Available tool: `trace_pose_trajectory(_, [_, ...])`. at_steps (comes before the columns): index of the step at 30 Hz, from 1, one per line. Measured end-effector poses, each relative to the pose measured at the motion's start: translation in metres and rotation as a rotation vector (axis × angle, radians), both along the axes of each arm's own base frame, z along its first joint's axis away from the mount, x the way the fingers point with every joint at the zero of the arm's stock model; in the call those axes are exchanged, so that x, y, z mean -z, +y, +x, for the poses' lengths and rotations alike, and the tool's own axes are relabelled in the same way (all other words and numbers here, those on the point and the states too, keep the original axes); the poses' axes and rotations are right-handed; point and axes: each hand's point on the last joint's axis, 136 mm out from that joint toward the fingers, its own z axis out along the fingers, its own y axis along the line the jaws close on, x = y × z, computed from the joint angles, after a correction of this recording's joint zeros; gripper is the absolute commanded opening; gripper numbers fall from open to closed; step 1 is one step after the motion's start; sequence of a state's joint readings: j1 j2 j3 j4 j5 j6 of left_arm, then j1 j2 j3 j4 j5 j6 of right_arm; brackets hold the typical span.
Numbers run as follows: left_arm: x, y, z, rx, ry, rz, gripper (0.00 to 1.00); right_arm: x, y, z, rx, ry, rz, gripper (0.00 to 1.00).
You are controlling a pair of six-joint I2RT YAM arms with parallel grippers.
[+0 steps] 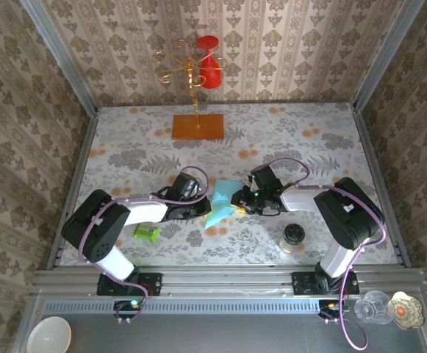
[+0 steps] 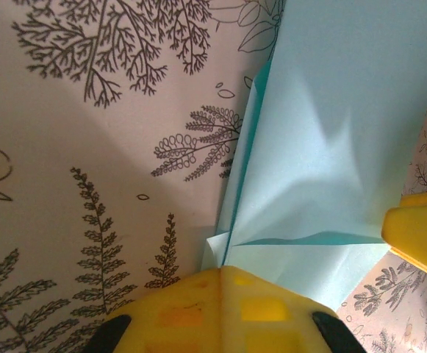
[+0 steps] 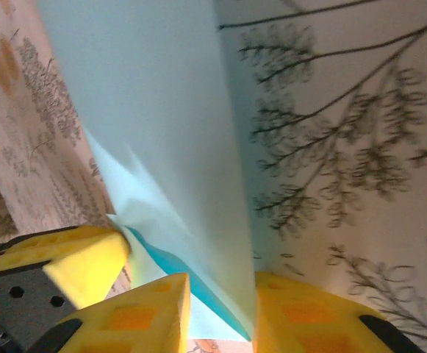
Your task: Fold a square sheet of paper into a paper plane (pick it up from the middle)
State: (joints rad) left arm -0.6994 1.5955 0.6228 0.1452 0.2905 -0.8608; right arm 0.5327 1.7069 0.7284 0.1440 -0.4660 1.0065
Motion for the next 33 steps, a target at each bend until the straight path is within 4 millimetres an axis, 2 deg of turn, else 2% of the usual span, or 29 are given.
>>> trace_pose_trajectory(8, [0.000, 0.000, 0.000, 0.000, 0.001, 0.001, 0.08, -0.009, 0.018, -0.005, -0.057, -0.027, 0.058, 0.27])
trace_pose_trajectory(18, [0.000, 0.001, 0.000, -0.001, 0.008, 0.007, 0.08, -0.009, 0.021, -0.004, -0.064, -0.041, 0.068, 0.27])
trace_pose_trajectory(22, [0.000, 0.001, 0.000, -0.001, 0.013, 0.012, 0.10, -0.006, 0.020, -0.007, -0.064, -0.035, 0.065, 0.16])
trace_pose_trajectory(27, [-0.004, 0.004, -0.002, -0.003, 0.012, 0.026, 0.18, -0.002, 0.017, -0.008, -0.037, -0.017, 0.064, 0.05])
trace_pose_trajectory(33, [-0.036, 0.004, -0.006, 0.042, -0.125, 0.057, 0.28, -0.006, 0.012, -0.004, 0.038, -0.003, 0.061, 0.00])
